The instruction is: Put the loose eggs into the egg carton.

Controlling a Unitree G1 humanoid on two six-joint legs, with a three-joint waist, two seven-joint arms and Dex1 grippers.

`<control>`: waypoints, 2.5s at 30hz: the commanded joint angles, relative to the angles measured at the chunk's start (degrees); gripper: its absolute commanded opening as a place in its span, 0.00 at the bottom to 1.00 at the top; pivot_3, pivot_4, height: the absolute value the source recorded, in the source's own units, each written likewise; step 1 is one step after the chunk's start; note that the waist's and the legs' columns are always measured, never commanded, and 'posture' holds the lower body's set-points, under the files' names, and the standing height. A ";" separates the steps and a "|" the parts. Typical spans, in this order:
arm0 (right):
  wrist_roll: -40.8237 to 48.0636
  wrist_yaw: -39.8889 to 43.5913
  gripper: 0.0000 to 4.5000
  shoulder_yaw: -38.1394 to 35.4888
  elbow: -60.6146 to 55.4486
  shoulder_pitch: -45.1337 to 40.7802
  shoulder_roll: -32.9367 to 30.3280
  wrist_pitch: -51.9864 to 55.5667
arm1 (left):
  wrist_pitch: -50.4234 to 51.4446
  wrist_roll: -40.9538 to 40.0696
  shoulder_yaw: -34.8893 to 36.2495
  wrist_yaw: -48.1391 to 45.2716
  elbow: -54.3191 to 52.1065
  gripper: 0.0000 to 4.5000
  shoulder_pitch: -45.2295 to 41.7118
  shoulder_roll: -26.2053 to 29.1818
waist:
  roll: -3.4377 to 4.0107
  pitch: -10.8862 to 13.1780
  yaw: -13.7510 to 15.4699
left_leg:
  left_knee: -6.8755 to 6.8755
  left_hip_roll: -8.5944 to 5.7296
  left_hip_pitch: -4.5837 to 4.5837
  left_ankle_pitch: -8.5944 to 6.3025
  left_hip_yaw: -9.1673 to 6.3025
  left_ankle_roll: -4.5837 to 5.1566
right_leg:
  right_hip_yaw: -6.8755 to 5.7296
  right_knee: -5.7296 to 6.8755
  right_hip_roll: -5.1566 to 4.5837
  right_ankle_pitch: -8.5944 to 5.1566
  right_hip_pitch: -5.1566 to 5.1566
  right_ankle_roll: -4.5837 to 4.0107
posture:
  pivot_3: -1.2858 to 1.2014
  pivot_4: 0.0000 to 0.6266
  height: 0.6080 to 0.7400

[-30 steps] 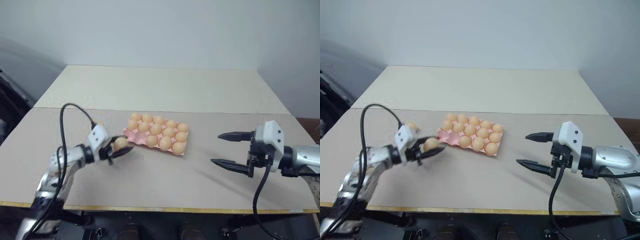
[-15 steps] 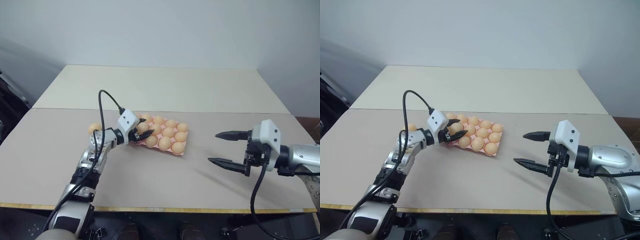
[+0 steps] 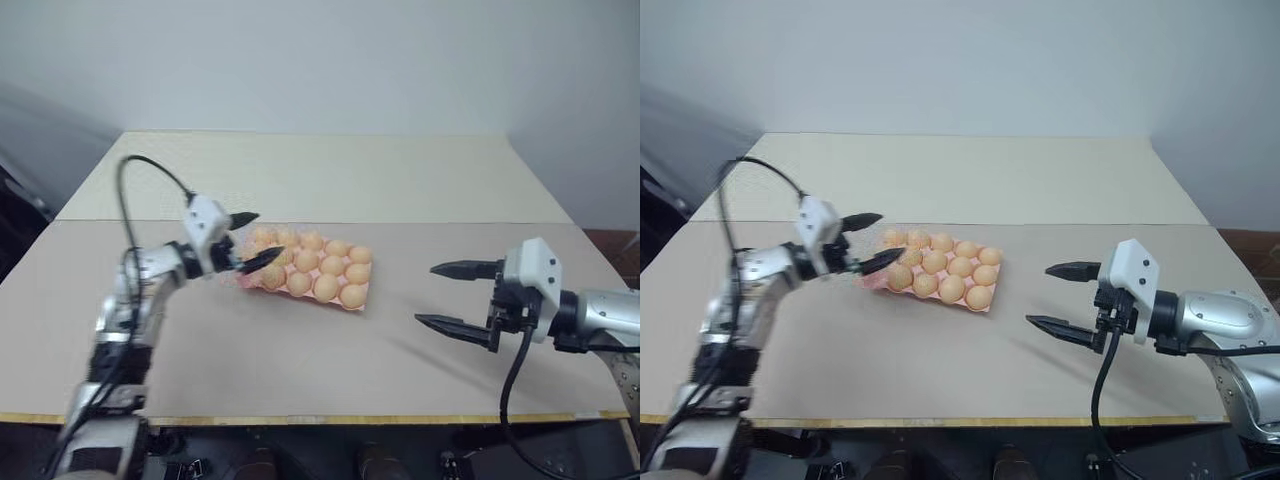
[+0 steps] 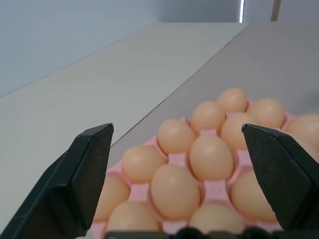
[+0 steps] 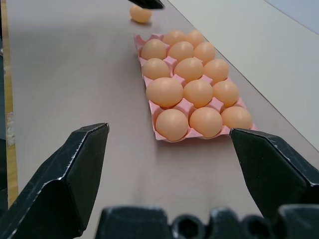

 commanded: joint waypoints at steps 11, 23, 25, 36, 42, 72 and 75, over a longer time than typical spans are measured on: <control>0.62 5.38 1.00 2.28 3.22 -3.47 0.72 -3.16 | 8.33 -14.54 22.04 -8.55 -24.26 1.00 30.99 11.56 | 0.00 0.01 0.09 | -0.02 0.08 0.04 0.00 0.06 0.00 | -0.04 -0.01 -0.02 0.00 0.00 -0.02 | 0.52 0.24 1.00; 0.69 6.69 1.00 1.65 2.78 -3.02 -0.22 -2.87 | 11.04 -16.24 24.16 -4.32 -26.24 1.00 34.07 11.49 | 0.00 0.01 0.09 | -0.02 0.07 0.04 -0.01 0.08 -0.01 | -0.04 -0.03 -0.02 -0.02 -0.01 -0.03 | 0.52 0.24 1.00; 0.67 6.25 1.00 1.95 2.54 -3.16 0.09 -2.74 | 14.38 -16.65 22.94 1.28 -24.66 1.00 30.39 10.49 | 0.00 0.01 0.27 | -0.02 0.08 0.05 0.00 0.08 0.00 | -0.04 -0.02 -0.02 -0.01 0.00 -0.04 | 0.52 0.24 1.00; 1.13 4.85 1.00 2.32 1.60 -3.95 0.27 -2.22 | 5.61 5.07 5.31 19.73 4.16 1.00 7.04 4.87 | -0.01 0.01 0.93 | -0.02 0.02 -0.01 0.00 0.05 0.00 | -0.03 -0.04 -0.01 0.00 -0.04 -0.04 | 0.52 0.24 1.00; 1.46 3.73 1.00 1.16 0.01 -2.91 -0.14 -1.79 | -2.65 10.66 1.11 21.03 23.64 1.00 -3.45 1.44 | -0.01 0.01 1.44 | -0.02 0.00 -0.02 0.00 0.05 0.00 | -0.05 -0.03 -0.02 0.00 -0.03 -0.04 | 0.52 0.24 1.00; 2.51 -1.91 1.00 0.15 -4.35 -1.60 0.84 -1.54 | -2.67 7.34 -9.05 -3.48 18.24 0.39 -10.27 -9.17 | -0.02 0.00 1.46 | 0.02 -0.05 -0.09 0.01 -0.01 0.00 | -0.08 0.03 -0.03 0.01 -0.02 -0.01 | 0.52 0.24 1.00; 2.71 -2.39 1.00 -0.96 -5.14 -0.47 0.68 -1.41 | -3.12 9.18 -10.74 -2.66 18.76 0.46 -10.22 -9.60 | -0.02 0.00 1.13 | 0.02 -0.04 -0.08 0.00 -0.02 0.00 | -0.05 0.03 -0.01 0.01 -0.03 -0.02 | 0.52 0.24 1.00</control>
